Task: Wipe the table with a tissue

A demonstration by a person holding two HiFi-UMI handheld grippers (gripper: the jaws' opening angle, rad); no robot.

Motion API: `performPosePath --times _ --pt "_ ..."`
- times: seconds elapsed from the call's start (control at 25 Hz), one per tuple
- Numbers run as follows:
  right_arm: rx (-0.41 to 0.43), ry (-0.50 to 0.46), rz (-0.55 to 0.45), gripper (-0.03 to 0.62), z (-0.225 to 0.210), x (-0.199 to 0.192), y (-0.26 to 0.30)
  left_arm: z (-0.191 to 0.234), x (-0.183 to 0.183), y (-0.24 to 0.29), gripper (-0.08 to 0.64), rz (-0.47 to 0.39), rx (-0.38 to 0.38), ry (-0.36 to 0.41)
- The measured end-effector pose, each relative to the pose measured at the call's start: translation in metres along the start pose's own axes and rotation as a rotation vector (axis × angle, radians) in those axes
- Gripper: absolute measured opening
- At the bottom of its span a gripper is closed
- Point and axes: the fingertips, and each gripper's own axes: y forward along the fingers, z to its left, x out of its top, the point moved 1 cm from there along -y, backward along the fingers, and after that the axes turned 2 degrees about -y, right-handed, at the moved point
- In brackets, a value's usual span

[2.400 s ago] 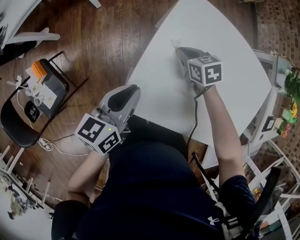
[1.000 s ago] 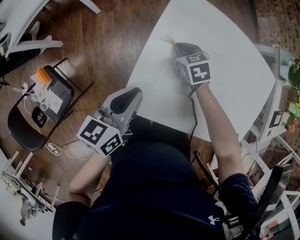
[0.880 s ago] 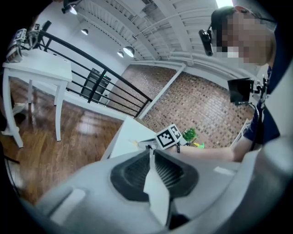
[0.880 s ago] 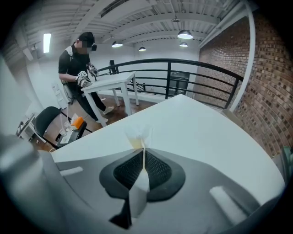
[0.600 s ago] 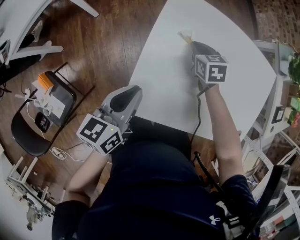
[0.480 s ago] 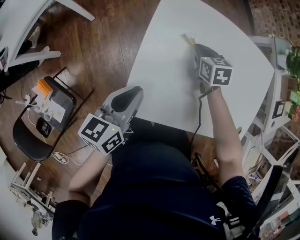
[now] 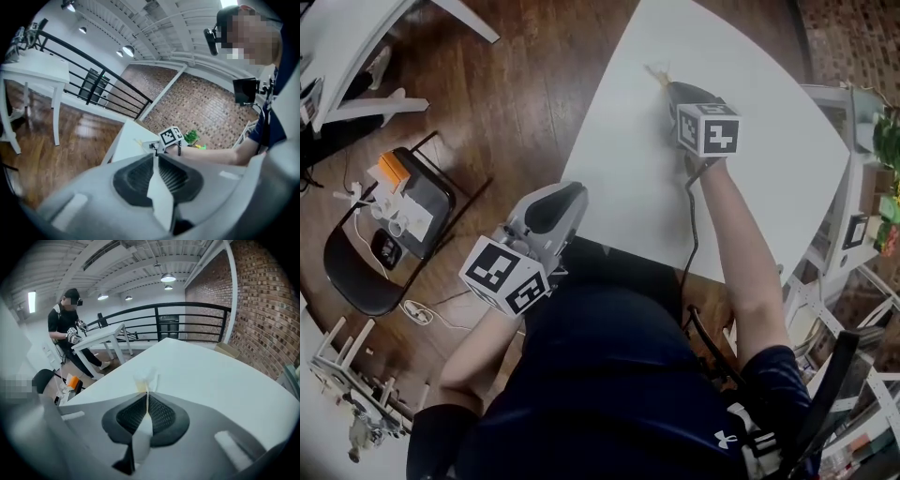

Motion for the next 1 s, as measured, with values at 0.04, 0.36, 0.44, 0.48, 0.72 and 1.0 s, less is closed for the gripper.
performPosePath --times 0.04,0.36,0.44,0.48,0.72,1.0 --pt "0.003 -0.012 0.003 0.017 0.005 0.001 0.005 0.005 -0.001 -0.004 0.034 -0.007 0.015 -0.008" --pt "0.064 -0.056 0.001 0.017 0.048 0.010 0.021 0.027 0.008 -0.013 0.034 -0.038 0.052 -0.041" --pt "0.087 -0.058 0.002 0.015 0.061 0.007 0.022 0.028 0.008 -0.012 0.034 -0.046 0.033 -0.037" --pt "0.096 -0.063 0.006 0.015 0.066 0.005 0.022 0.028 0.007 -0.011 0.034 -0.047 0.024 -0.034" --pt "0.154 0.048 -0.092 0.015 0.078 0.013 -0.015 0.021 0.011 -0.007 0.034 -0.032 -0.024 0.014" --pt "0.176 0.179 -0.273 0.015 0.070 -0.001 -0.132 -0.040 0.039 -0.006 0.034 -0.067 -0.100 0.127"
